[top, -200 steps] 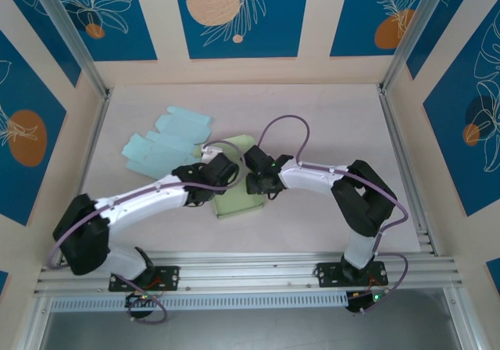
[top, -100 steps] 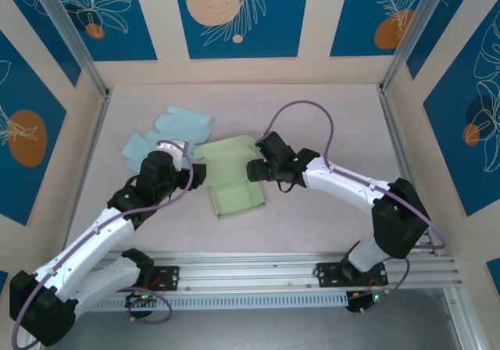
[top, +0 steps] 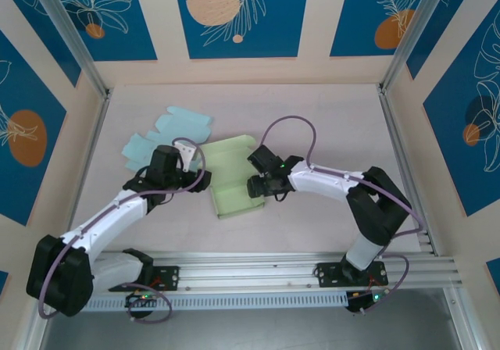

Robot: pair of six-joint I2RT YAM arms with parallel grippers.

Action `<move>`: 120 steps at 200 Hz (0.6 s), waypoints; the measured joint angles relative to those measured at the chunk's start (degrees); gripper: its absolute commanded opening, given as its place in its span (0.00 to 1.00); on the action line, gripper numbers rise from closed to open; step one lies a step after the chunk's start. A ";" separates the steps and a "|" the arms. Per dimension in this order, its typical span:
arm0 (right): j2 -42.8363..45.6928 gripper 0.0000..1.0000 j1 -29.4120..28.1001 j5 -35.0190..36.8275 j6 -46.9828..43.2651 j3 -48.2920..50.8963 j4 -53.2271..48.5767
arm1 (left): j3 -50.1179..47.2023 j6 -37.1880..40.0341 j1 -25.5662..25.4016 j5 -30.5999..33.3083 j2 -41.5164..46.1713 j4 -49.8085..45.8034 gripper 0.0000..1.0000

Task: Fold the paper box

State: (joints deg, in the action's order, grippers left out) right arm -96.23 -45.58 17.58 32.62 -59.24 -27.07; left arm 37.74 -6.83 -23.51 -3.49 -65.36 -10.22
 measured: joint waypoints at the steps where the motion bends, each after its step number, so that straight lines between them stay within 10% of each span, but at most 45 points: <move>1: -0.11 0.61 -0.02 0.00 0.02 0.00 0.02 | 0.00 0.00 0.02 -0.02 -0.13 0.02 0.83; 120: -9.14 0.11 -2.40 7.34 2.40 -5.27 -2.01 | -0.31 0.92 0.04 -3.58 -7.91 8.13 0.47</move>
State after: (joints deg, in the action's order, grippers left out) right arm -105.36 -47.99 24.93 35.03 -64.51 -29.08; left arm 37.43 -5.91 -23.46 -7.07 -73.28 -2.09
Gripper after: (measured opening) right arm 0.154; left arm 0.502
